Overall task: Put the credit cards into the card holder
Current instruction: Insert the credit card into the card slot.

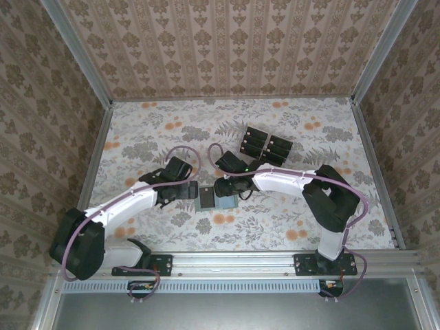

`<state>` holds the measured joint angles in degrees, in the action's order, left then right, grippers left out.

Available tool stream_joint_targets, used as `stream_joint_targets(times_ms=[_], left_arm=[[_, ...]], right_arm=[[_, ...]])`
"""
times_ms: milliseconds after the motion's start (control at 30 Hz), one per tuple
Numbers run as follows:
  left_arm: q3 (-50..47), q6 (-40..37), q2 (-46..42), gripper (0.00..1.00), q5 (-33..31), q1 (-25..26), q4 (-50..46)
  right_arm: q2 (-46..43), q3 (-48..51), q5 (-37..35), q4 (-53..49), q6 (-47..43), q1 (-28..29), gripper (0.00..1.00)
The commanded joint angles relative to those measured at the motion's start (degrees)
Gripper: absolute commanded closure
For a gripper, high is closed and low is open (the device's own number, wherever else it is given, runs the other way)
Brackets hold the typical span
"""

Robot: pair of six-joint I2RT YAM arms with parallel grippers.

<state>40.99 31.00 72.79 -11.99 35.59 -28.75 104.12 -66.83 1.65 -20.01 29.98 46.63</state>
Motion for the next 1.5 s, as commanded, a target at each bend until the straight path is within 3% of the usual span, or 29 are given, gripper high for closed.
stream_joint_targets(times_ms=[0, 367, 833, 1467], left_arm=[[1.23, -0.24, 0.83, 0.00, 0.72, 0.66, -0.14], [1.28, 0.12, 1.69, 0.00, 0.76, 1.58, 0.85], [1.36, 0.38, 2.45, 0.00, 0.75, 4.20, 3.00], [-7.89, 2.68, -3.98, 0.00, 1.24, 11.21, 13.84]], right_arm=[[1.38, -2.20, -1.19, -2.15, -1.15, -0.32, 0.52], [3.46, 0.38, -0.44, -0.68, -0.07, -1.67, 0.48], [6.57, 6.37, 12.15, 10.39, 8.53, -2.42, 0.48], [4.34, 7.72, 14.08, 13.31, 14.75, -3.47, 0.43]])
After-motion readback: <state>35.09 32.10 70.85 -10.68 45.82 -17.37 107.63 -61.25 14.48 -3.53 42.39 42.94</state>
